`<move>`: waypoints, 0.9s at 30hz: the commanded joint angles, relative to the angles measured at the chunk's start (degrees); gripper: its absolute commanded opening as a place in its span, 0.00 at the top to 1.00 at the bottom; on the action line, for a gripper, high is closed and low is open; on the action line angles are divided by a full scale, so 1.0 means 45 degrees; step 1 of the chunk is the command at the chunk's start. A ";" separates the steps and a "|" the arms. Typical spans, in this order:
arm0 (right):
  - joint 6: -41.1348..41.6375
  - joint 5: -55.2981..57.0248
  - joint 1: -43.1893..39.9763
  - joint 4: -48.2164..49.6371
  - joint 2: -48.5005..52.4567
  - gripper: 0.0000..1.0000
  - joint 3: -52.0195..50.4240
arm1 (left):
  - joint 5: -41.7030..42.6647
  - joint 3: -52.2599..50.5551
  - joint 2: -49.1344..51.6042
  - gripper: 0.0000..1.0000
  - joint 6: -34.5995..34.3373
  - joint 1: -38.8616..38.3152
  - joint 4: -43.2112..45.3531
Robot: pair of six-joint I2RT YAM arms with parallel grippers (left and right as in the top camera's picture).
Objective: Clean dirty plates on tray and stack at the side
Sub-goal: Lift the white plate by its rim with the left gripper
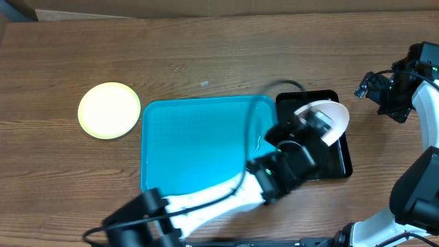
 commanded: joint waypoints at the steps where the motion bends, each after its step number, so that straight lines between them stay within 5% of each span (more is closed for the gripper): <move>1: -0.0024 0.0034 0.0005 0.0063 -0.0131 0.00 0.0175 | -0.3677 0.0257 0.0398 0.96 0.4750 -0.0636 0.2040; 4: -0.0024 0.0029 0.0005 0.0063 -0.0131 0.00 0.0175 | -0.4027 0.0257 0.0447 0.96 0.6543 -0.1069 0.3813; 9: -0.0024 0.0029 0.0005 0.0063 -0.0131 0.00 0.0175 | -0.3973 0.0257 0.0447 0.96 0.6620 -0.1287 0.4337; 20: -0.0024 0.0029 0.0005 0.0063 -0.0131 0.00 0.0175 | -0.3463 0.0257 0.0350 0.96 0.1938 -0.1078 0.3075; 27: -0.0024 0.0029 0.0005 0.0063 -0.0131 0.00 0.0175 | -0.0500 0.0257 -0.0942 0.96 -0.0981 -0.0311 0.0894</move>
